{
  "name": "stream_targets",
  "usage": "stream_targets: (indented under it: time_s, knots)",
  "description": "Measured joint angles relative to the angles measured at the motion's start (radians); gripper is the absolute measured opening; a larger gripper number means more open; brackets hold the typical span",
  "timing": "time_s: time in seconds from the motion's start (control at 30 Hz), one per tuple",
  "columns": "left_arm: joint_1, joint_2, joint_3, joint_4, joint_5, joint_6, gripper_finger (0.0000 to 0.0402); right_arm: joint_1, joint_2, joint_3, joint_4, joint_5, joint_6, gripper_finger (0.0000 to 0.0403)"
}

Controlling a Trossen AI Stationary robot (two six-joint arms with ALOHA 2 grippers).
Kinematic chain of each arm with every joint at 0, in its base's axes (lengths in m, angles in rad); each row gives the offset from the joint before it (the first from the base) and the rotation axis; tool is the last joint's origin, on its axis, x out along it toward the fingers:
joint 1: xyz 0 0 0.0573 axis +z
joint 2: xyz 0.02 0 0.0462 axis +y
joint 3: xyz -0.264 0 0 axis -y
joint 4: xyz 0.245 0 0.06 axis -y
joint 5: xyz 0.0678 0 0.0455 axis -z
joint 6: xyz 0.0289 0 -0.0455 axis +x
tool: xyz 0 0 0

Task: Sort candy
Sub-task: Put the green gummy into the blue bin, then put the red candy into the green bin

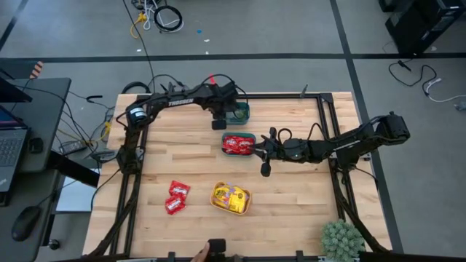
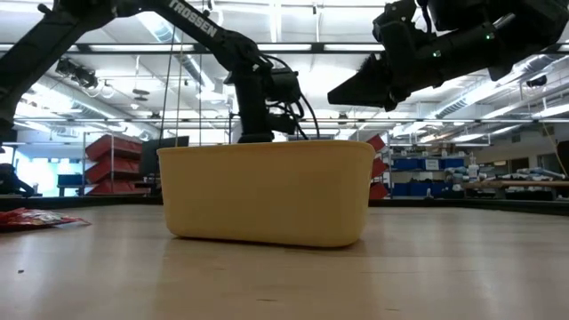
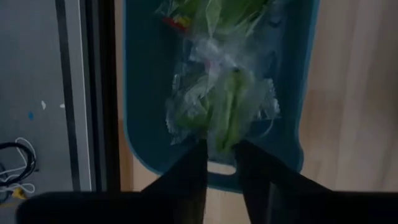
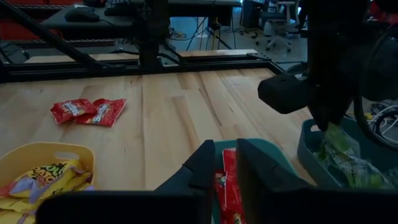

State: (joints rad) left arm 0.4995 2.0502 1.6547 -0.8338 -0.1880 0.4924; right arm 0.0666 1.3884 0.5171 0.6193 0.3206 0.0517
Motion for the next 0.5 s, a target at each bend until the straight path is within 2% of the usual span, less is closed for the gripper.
stream_targets:
  time_s: [0.23,0.4,0.5]
  knots:
    - [0.0,-0.001,0.0,-0.008,-0.015,-0.003,0.0122,0.0,0.0,0.0,0.0,0.0,0.0,0.0078]
    - [-0.002,-0.002,0.013,-0.068,-0.085,-0.001,0.0122,0.0,0.0,0.0,0.0,0.0,0.0,0.0083]
    - [-0.004,-0.012,0.046,-0.13,-0.102,-0.002,0.0102,0.0,0.0,0.0,0.0,0.0,-0.002,0.008]
